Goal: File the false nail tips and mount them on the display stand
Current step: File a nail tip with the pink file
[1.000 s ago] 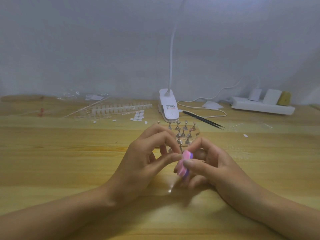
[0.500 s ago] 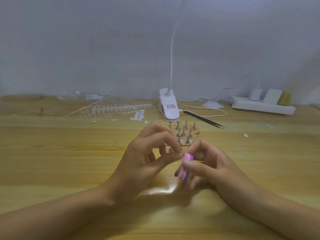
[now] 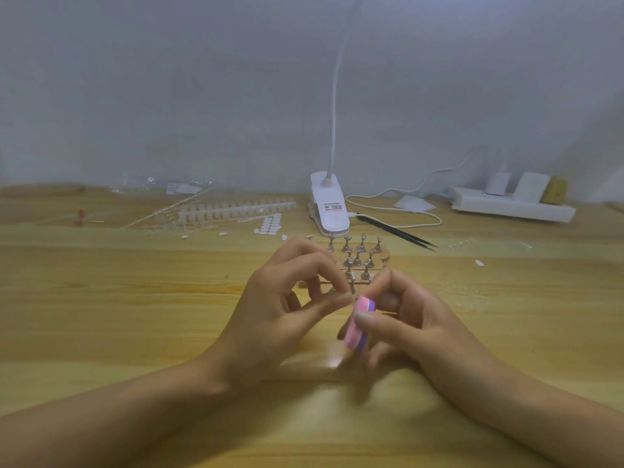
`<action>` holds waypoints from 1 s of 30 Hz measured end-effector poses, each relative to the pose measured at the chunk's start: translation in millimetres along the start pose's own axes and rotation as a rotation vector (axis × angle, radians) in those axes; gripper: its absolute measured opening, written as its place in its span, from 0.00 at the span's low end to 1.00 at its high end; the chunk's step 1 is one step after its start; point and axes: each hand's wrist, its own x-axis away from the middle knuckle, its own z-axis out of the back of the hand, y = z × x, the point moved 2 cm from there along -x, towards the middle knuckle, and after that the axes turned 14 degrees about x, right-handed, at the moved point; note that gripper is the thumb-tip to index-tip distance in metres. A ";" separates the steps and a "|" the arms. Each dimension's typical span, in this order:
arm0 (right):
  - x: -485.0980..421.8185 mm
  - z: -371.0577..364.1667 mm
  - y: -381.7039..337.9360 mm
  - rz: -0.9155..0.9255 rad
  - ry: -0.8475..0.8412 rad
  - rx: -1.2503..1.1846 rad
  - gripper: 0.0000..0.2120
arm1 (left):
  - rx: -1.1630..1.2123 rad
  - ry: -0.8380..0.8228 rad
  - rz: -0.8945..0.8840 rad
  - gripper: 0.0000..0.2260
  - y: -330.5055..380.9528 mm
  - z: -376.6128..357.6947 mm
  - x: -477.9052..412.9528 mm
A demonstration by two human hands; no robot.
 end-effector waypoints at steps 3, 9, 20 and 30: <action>-1.7 5.6 0.0 -0.026 0.153 -0.132 0.11 | -0.005 -0.079 -0.034 0.05 -0.2 -2.9 1.8; 1.2 0.3 -1.6 -0.009 0.030 -0.028 0.12 | 0.029 -0.025 0.004 0.05 -2.1 -0.1 0.9; -0.2 4.9 -2.0 -0.019 0.157 -0.116 0.10 | -0.021 -0.026 -0.065 0.03 3.2 -2.7 3.6; 1.8 0.7 -3.5 -0.011 0.002 -0.045 0.12 | -0.019 -0.013 -0.061 0.03 4.9 -1.3 2.9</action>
